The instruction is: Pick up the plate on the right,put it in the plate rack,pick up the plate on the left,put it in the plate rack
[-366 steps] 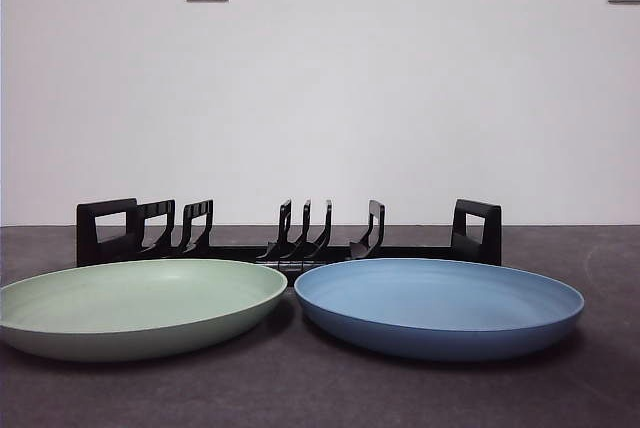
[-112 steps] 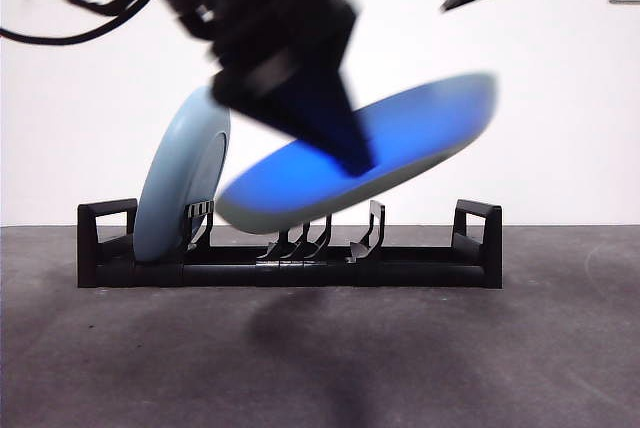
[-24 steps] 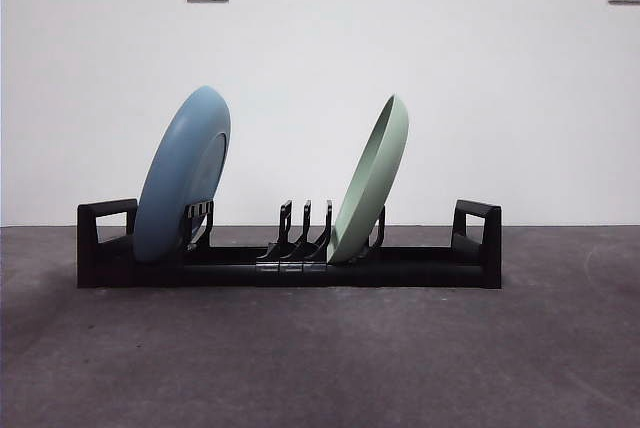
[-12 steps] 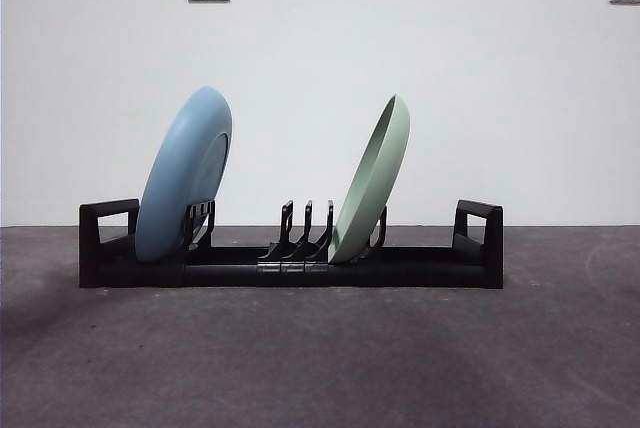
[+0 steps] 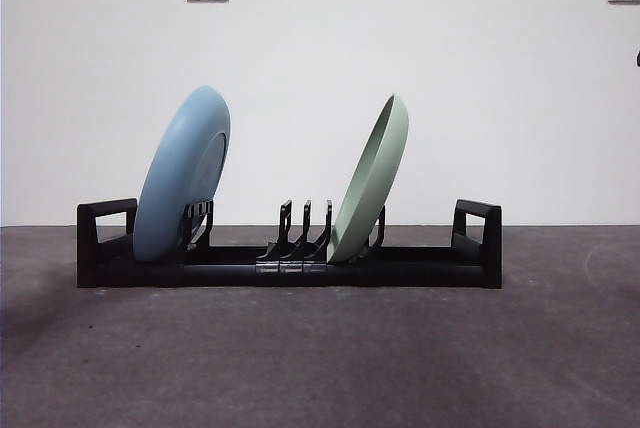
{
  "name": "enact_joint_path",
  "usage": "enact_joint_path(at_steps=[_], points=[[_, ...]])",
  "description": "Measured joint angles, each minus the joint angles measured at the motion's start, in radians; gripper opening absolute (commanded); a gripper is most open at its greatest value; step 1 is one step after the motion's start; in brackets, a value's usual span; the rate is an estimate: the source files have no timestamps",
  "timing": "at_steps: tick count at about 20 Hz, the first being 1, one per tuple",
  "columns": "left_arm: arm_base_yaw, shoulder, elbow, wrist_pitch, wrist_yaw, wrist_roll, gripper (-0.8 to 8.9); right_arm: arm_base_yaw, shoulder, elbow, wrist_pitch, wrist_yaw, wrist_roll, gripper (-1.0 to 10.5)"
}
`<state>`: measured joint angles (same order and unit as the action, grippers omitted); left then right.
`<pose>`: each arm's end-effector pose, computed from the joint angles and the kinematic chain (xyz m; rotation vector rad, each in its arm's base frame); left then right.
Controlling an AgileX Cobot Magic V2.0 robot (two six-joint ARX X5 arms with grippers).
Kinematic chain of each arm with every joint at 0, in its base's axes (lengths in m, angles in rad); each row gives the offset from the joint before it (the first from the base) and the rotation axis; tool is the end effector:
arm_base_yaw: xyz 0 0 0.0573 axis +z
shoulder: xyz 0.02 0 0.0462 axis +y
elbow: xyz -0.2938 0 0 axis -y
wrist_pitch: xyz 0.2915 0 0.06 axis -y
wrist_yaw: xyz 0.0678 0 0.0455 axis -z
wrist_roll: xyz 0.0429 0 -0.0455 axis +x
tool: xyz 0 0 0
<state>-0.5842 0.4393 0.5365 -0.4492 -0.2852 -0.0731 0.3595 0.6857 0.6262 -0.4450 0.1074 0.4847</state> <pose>0.1240 -0.0675 0.2789 0.0769 0.3308 -0.2838 0.1737 0.0604 0.2787 0.3554 0.5395 0.1220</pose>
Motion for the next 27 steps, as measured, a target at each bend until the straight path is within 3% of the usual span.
enact_joint_path(at_steps=[4, 9, 17, 22, 27], points=[[0.015, -0.022, 0.000, -0.013, 0.000, 0.027, -0.03, 0.000, 0.000, 0.000, 0.000, 0.000, 0.002, 0.0], [0.191, -0.150, -0.038, 0.076, 0.109, 0.058, -0.03, 0.000, 0.000, 0.000, 0.000, 0.000, 0.002, 0.0], [0.409, -0.344, -0.407, 0.302, 0.206, 0.089, -0.03, 0.000, 0.000, 0.000, 0.000, 0.000, 0.002, 0.0], [0.470, -0.413, -0.518, 0.294, 0.288, 0.092, -0.03, 0.000, 0.000, 0.000, -0.001, 0.000, 0.002, 0.0], [0.503, -0.435, -0.518, 0.261, 0.285, 0.092, -0.03, 0.000, 0.000, 0.000, -0.003, 0.000, 0.002, 0.0]])
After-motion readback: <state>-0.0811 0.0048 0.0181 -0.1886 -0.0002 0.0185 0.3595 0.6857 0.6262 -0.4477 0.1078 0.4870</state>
